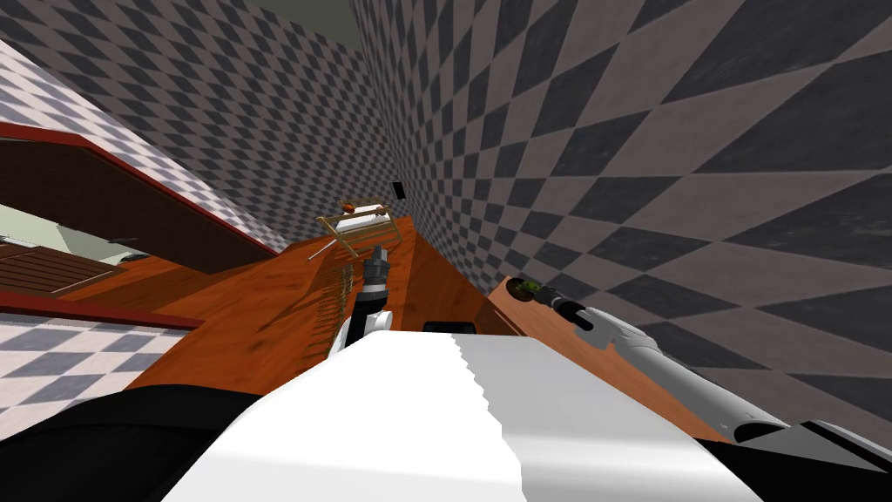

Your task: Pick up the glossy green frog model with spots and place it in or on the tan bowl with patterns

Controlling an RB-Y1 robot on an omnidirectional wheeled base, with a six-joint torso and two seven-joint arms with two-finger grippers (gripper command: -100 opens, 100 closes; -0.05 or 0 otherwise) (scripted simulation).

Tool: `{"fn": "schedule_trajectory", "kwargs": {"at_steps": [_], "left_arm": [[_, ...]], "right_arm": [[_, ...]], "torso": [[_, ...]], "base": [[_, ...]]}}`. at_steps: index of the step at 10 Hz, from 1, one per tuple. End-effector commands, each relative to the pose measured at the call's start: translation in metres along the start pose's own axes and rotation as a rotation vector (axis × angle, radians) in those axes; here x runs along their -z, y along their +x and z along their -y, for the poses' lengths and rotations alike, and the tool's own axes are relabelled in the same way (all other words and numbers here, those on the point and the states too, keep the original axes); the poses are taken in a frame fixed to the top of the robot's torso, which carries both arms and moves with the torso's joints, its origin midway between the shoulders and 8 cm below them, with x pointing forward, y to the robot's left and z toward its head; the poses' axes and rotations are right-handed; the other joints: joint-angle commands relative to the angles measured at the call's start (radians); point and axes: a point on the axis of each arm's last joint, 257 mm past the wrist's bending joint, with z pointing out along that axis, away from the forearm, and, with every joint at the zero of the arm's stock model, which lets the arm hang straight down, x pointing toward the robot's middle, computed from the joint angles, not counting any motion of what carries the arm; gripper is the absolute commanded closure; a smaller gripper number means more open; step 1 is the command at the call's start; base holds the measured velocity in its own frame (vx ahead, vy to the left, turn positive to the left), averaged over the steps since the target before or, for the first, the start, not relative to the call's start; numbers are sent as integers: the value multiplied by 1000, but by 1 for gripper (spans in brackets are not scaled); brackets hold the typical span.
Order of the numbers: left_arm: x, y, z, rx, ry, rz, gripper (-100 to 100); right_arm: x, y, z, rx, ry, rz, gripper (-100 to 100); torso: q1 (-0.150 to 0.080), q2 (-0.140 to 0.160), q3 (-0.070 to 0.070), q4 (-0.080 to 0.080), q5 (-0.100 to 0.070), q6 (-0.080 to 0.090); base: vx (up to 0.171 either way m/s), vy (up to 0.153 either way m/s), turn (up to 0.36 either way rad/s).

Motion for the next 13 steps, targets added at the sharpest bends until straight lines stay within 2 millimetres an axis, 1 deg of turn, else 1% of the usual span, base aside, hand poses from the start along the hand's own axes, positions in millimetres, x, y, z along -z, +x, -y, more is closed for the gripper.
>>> {"fn": "schedule_trajectory", "kwargs": {"at_steps": [1, 2, 3, 7, 8, 9, 10, 12, 13], "left_arm": [[0, 0, 0, 0, 0, 0, 0], [0, 0, 0, 0, 0, 0, 0], [0, 0, 0, 0, 0, 0, 0], [0, 0, 0, 0, 0, 0, 0], [0, 0, 0, 0, 0, 0, 0], [0, 0, 0, 0, 0, 0, 0], [0, 0, 0, 0, 0, 0, 0], [0, 0, 0, 0, 0, 0, 0], [0, 0, 0, 0, 0, 0, 0]], "right_arm": [[-1, -18, -2, 21, -9, 45, 100], [-1, -11, -2, 13, -7, 30, 100], [-1, -14, -2, 15, -7, 37, -100], [-1, -14, -1, 15, -7, 37, -100], [-1, -14, -1, 15, -7, 37, 0], [4, -7, 10, -4, -6, 26, -100], [6, -5, 14, -10, -6, 23, -100], [13, 3, 30, -36, -4, 8, -100], [15, 5, 34, -42, -3, 5, -100]], "torso": [[0, 0, 0, 0, 0, 0], [0, 1, 0, 0, 1, 1], [1, 6, 3, 1, 1, 2], [2, 12, 7, 2, 1, 3], [2, 12, 7, 2, 1, 3], [2, 12, 7, 2, 1, 3], [3, 14, 8, 3, 2, 2], [3, 15, 9, 3, 2, 2], [3, 15, 9, 3, 2, 2]], "base": [[133, -39, 10], [52, -16, 21], [13, -3, 7], [2, 0, 0], [0, 0, 0], [-38, 4, 121], [-52, -1, 108], [-53, 5, 105], [-43, 7, 88]]}}
